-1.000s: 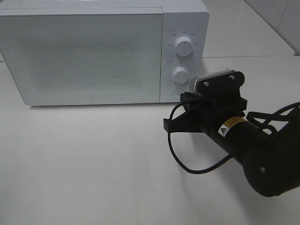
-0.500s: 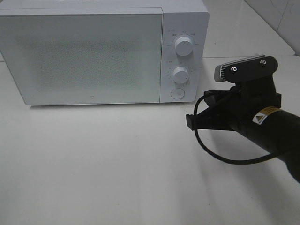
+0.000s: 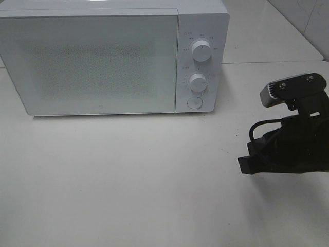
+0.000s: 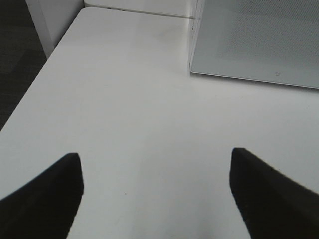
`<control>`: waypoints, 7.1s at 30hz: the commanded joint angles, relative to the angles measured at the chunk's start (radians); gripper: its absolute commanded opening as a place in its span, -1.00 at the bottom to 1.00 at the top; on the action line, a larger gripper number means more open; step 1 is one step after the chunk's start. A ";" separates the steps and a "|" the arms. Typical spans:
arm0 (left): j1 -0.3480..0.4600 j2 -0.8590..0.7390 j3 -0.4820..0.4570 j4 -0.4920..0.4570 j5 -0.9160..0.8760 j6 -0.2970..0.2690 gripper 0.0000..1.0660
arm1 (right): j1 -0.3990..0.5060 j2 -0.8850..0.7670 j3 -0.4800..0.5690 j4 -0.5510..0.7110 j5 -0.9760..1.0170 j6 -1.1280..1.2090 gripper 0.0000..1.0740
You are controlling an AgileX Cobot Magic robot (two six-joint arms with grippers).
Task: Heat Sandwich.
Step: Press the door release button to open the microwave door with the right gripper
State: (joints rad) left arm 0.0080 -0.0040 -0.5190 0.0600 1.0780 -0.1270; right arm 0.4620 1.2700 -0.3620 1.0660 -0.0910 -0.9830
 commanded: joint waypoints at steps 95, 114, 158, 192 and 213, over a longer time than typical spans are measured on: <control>0.001 -0.017 0.002 -0.005 -0.006 0.000 0.43 | -0.458 -1.301 -0.163 -1.037 1.008 0.949 0.37; 0.001 -0.017 0.002 -0.004 -0.006 0.000 0.43 | -0.458 -1.301 -0.136 -1.042 1.088 0.966 0.36; 0.001 -0.017 0.002 -0.004 -0.006 0.000 0.43 | -0.458 -1.275 -0.017 -1.154 0.422 0.966 0.37; 0.001 -0.017 0.002 -0.004 -0.006 0.000 0.43 | -0.458 -0.461 0.084 -1.152 -0.442 1.010 0.35; 0.001 -0.017 0.002 -0.004 -0.006 0.000 0.43 | -0.441 0.025 0.084 -1.511 -0.758 1.279 -0.10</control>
State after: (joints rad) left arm 0.0080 -0.0040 -0.5190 0.0600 1.0780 -0.1270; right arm 0.0030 1.2610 -0.2770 -0.4330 -0.8300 0.2780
